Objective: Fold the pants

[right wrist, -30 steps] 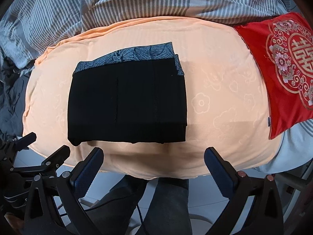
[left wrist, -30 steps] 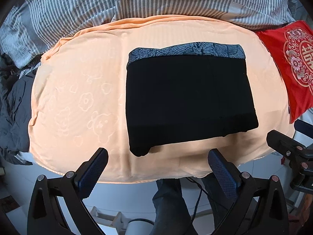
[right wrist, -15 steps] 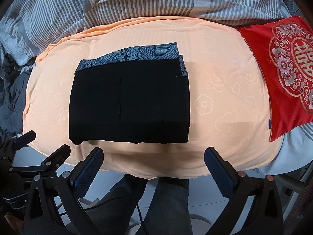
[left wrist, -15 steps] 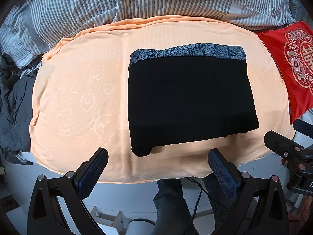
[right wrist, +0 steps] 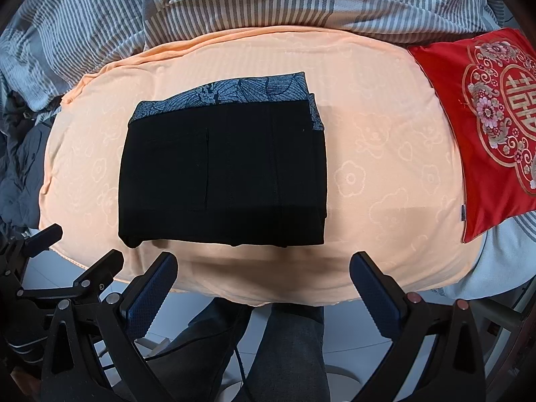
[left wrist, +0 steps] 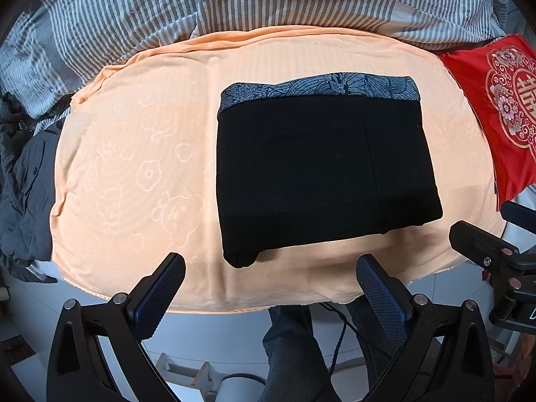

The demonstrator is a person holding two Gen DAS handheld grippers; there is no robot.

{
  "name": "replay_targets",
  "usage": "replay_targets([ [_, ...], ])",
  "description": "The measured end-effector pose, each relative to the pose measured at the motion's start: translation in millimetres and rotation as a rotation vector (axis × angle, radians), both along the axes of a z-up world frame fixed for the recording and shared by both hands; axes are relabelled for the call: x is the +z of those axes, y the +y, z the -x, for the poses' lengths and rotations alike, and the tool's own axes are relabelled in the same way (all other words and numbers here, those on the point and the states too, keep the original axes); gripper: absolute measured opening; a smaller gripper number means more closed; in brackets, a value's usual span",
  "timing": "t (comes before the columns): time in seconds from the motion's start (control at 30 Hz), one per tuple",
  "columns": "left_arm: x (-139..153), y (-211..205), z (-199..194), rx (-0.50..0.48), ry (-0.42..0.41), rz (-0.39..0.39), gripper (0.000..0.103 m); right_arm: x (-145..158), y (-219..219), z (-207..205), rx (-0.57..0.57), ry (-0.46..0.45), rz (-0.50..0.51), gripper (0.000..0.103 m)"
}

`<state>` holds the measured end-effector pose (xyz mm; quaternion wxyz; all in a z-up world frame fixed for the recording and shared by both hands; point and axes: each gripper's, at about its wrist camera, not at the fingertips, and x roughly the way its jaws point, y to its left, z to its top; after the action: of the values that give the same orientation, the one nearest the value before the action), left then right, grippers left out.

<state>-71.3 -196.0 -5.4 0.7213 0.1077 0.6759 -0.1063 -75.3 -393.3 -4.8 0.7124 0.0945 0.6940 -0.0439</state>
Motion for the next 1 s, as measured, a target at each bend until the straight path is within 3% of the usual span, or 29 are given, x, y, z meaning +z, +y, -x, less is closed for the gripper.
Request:
replay_targets([
  [1.0,1.5,-1.5,4.3,-0.013,-0.008,-0.012,0.102,1.1,-1.0,0.2,0.002,-0.003,-0.006,0.103],
])
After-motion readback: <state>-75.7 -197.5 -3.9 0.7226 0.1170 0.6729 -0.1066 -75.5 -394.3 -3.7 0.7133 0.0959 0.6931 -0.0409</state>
